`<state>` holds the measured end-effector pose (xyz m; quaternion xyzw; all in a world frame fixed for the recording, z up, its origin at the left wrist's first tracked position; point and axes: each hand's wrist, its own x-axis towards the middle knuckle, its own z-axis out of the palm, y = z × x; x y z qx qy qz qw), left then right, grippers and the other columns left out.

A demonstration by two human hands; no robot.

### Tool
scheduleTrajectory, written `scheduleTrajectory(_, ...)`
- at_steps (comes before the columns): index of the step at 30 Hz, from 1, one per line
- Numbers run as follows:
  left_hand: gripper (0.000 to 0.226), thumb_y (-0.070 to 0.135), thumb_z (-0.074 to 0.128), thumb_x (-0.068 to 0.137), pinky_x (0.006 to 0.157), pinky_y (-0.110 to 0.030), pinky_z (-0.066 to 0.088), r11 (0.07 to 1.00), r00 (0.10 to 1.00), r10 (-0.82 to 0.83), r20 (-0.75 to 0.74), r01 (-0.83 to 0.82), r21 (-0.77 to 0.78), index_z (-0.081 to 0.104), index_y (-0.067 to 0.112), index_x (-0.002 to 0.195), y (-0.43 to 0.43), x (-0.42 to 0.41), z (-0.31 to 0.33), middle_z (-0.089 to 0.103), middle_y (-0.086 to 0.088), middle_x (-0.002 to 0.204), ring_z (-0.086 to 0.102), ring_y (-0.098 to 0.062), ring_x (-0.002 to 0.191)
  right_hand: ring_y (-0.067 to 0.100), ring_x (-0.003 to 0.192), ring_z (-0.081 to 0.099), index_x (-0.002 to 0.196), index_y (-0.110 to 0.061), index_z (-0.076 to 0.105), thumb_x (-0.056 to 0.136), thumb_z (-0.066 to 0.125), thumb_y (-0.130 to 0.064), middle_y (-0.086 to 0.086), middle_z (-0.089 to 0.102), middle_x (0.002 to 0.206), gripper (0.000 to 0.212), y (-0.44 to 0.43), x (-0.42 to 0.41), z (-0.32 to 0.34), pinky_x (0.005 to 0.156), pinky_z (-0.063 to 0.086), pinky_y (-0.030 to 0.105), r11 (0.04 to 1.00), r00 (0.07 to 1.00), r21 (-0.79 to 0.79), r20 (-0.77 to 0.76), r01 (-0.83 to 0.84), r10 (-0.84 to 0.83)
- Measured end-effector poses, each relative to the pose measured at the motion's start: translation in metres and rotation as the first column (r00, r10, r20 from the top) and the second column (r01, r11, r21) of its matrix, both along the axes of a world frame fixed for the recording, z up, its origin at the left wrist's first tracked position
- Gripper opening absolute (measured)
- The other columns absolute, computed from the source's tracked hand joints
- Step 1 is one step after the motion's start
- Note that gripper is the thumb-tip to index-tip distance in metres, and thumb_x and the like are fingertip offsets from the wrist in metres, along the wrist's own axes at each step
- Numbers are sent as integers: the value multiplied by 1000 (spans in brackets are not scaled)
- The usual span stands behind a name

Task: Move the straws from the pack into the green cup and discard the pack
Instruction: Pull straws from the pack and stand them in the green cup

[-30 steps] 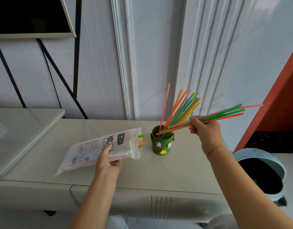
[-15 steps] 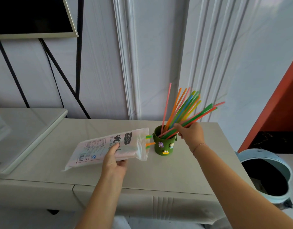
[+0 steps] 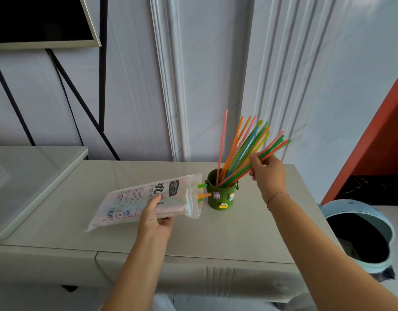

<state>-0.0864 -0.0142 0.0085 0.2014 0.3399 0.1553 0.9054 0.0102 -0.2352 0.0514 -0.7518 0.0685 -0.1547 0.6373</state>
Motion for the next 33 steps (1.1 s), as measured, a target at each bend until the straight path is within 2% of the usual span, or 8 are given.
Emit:
scheduleTrajectory(4,43,0,69,79,45,-28,56,1000,1000,6,0,-6,6,54,18,115,-1,1,0,69,-3,91,68,-18,79,7,45,55,76,-13,62,88,61,-26,-1,62,57,18,2,4,-6,50,44,18,995,995,-67,-66,-74,70)
scheduleTrajectory(9,40,1,71,77,44,-28,55,1000,1000,3,-23,-3,11,55,18,110,0,0,-1,69,-4,92,68,-19,79,9,55,64,91,-4,62,83,69,-17,4,67,68,17,-3,4,-16,60,56,21,986,983,71,-95,-148,154)
scheduleTrajectory(12,40,2,71,77,46,-27,56,1000,1000,-14,-12,14,22,57,18,111,-2,0,0,70,-3,93,69,-18,81,12,56,65,94,-4,62,81,72,-21,6,66,70,24,-2,-3,-20,66,58,24,976,969,116,-146,-184,200)
scheduleTrajectory(16,38,2,71,78,49,-26,56,996,1000,-25,19,23,90,59,19,109,-4,-1,3,71,-1,92,69,-16,82,15,55,58,91,-4,63,84,68,-29,8,63,69,27,1,-23,-22,52,53,21,966,931,141,-268,-215,246)
scheduleTrajectory(21,45,2,73,75,68,-30,56,983,998,-20,56,10,181,60,19,115,-8,-3,5,70,0,109,68,-15,91,15,52,54,90,-3,62,90,59,-34,9,58,75,31,13,-60,-23,44,45,22,881,813,339,-373,-329,447)
scheduleTrajectory(25,50,2,72,76,77,-32,56,979,997,-20,70,5,206,60,17,122,-15,-5,7,68,-3,118,67,-17,97,15,60,62,105,-11,63,90,58,-39,6,65,85,32,32,-74,-19,52,51,25,788,738,374,-305,-488,602)
scheduleTrajectory(30,53,1,73,76,67,-28,55,975,996,-4,85,-15,221,59,16,125,-17,-7,11,68,-3,117,68,-15,93,16,57,62,91,-8,63,89,62,-14,8,68,75,6,42,-75,-19,53,52,24,818,832,385,-186,-427,522)
scheduleTrajectory(33,52,0,72,76,68,-30,56,972,996,-13,87,-8,235,59,15,125,-18,-8,12,68,-4,118,68,-15,92,16,57,63,84,-6,65,88,60,-5,8,68,70,6,43,-74,-19,58,55,26,828,861,382,-138,-411,490)
